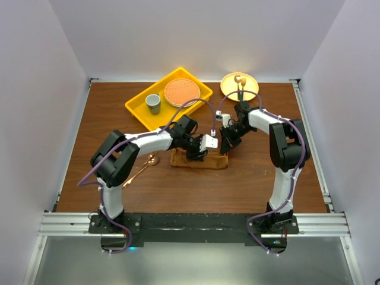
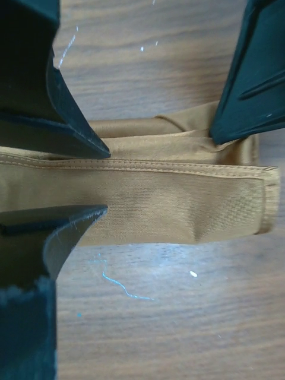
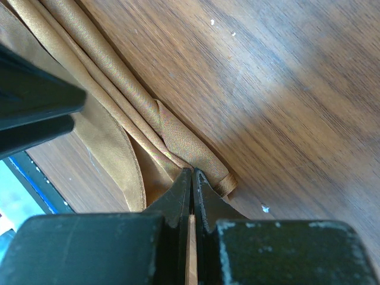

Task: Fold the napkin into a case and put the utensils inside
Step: Smooth out the smaller rectangle-folded napkin at the center of the board.

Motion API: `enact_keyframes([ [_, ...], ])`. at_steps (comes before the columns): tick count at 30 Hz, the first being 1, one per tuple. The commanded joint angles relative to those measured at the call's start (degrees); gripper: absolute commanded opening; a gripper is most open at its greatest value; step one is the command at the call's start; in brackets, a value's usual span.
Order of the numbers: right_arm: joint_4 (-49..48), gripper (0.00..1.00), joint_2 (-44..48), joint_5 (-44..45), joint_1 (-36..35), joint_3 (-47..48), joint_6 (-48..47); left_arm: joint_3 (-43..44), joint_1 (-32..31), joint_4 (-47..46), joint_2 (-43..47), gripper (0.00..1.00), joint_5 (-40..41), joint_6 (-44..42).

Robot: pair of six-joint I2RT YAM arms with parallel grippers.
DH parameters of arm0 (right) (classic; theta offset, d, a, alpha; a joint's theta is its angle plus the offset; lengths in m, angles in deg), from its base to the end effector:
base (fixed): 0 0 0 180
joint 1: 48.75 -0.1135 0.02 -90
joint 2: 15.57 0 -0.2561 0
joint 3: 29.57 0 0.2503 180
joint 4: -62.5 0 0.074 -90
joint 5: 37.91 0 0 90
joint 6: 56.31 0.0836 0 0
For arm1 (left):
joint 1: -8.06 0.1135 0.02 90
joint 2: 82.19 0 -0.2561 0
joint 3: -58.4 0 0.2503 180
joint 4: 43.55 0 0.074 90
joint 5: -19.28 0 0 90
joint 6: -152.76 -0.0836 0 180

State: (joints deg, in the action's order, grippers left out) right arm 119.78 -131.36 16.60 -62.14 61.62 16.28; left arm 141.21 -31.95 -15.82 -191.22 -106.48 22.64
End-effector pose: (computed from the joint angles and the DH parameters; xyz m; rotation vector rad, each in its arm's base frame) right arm 0.3575 0.1350 0.0993 -0.8178 2.7255 0.9027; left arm 0.2838 -0.3020 0.1303 1.7438 1.6806 -0.7763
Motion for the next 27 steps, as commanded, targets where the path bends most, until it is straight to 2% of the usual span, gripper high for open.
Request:
enact_keyframes([
  [1, -1.4, 0.0, -1.1, 2.9, 0.0, -0.5, -1.7, 3.2, 0.1, 1.2, -2.2, 0.38, 0.6, -2.9],
  [6, -1.1, 0.0, -1.3, 3.1, 0.0, -0.3, -2.1, 2.6, 0.1, 1.9, -2.6, 0.28, 1.5, -3.0],
  [10, -1.1, 0.0, -1.3, 3.3, -0.1, -0.4, -2.8, 2.2, 0.4, 2.1, -0.8, 0.1, 1.4, -2.0],
  [13, -1.1, 0.0, -1.4, 3.4, 0.0, -0.4, -3.0, 1.2, 1.0, 0.8, 1.2, 0.0, 1.5, 0.6],
  [18, -1.2, 0.0, -1.4, 3.3, -0.1, -0.3, -3.5, 1.6, 3.0, 0.6, 1.2, 0.0, 2.6, 4.6],
  [24, -1.1, 0.0, -1.4, 3.0, 0.0, -0.2, -3.3, 0.5, 3.9, 0.5, -1.1, 0.01, 4.7, 5.0],
  [26, -1.1, 0.0, -1.4, 3.1, 0.0, -0.1, -3.2, 0.6, 4.0, -0.1, -1.7, 0.04, 5.0, 6.1],
  [27, -0.9, 0.0, -1.4, 2.9, 0.0, 0.2, -3.2, 0.6, 3.9, -0.3, -1.7, 0.1, 5.0, 6.9],
])
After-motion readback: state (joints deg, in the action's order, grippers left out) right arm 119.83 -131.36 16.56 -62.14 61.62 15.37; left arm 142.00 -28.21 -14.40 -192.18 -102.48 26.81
